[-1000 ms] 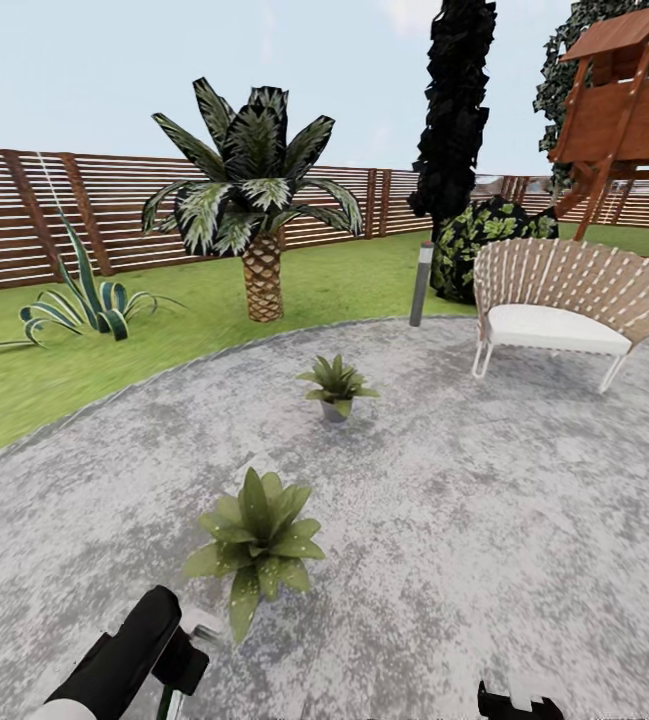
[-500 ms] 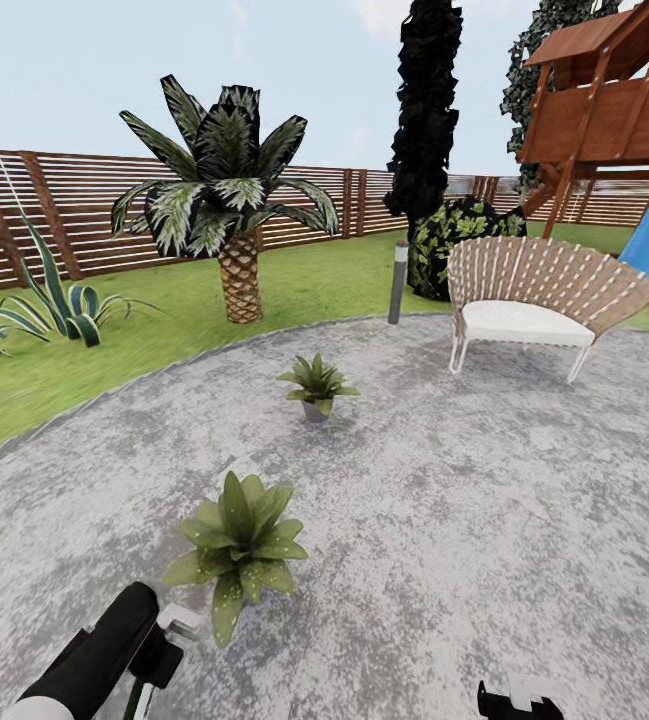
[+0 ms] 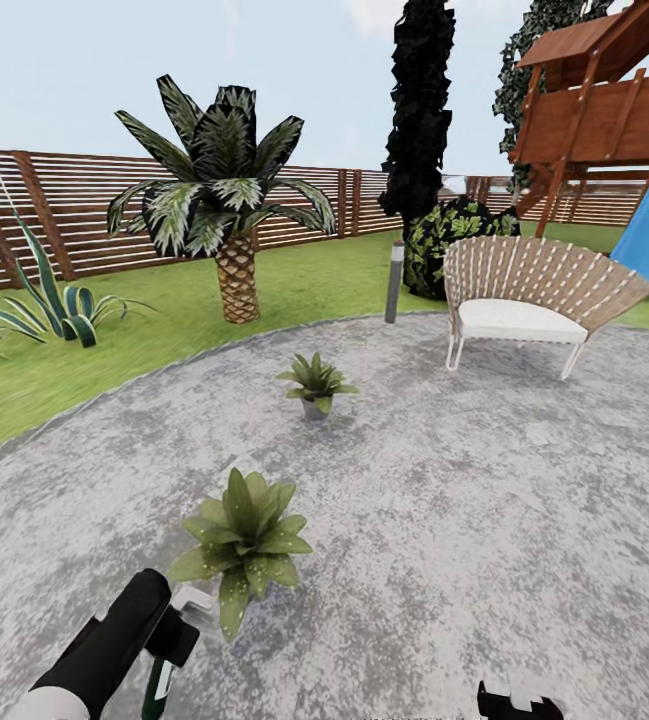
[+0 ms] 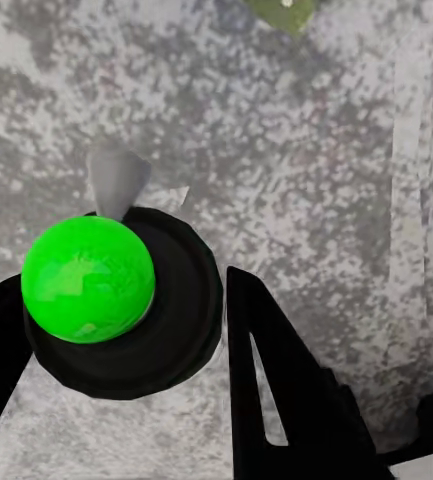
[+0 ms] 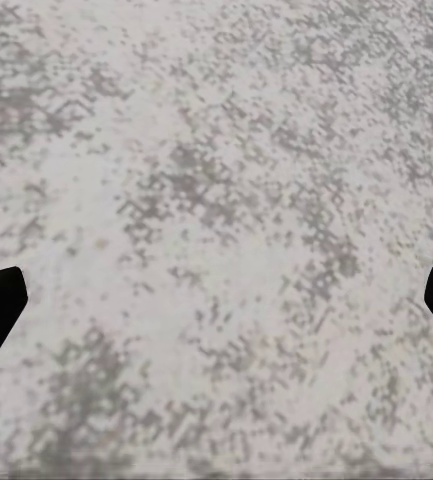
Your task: Pick up the pesticide atomizer in the garden and spray insectifuge to fully cover both potted plants in the garden.
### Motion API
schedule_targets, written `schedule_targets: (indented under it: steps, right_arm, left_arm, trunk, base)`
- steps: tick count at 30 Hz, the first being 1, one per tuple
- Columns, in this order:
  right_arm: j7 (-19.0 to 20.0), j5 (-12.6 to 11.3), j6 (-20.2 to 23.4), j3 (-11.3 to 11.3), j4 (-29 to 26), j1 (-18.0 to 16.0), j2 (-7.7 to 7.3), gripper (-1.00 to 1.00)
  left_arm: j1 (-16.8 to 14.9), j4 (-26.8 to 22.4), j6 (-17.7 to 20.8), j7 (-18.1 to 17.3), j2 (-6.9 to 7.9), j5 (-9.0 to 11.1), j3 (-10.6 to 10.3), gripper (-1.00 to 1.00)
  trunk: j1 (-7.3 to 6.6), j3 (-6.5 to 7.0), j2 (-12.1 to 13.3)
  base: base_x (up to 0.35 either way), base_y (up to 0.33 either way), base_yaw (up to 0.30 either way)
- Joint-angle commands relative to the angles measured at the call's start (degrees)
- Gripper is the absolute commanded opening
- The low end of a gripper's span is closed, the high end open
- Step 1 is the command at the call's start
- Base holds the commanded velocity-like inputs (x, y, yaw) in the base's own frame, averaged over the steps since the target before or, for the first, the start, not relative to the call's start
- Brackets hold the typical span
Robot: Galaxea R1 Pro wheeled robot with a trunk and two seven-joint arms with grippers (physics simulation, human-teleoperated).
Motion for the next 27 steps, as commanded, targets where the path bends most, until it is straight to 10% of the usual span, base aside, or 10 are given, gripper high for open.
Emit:
schedule_targets:
  steps: [1, 27]
  right_arm:
    - [-0.18, 0.60, -0.19, -0.46, 0.08, -0.06, 0.01, 1.00]
    - [-0.17, 0.52, -0.19, -0.47, 0.10, -0.06, 0.10, 1.00]
  left_arm:
    - [-0.01, -0.26, 0.03, -0.51, 0.08, -0.76, -0.15, -1.00]
    - [0.53, -1.64, -3.88, -0.50, 0.13, -0.94, 4.65, -1.00]
  trunk:
    - [-0.01, -0.05, -0.02]
    - [-0.01, 0.80, -0.02]
  base:
    - [0.000, 0.298, -0.272]
    - [-0.007, 0.248, -0.158]
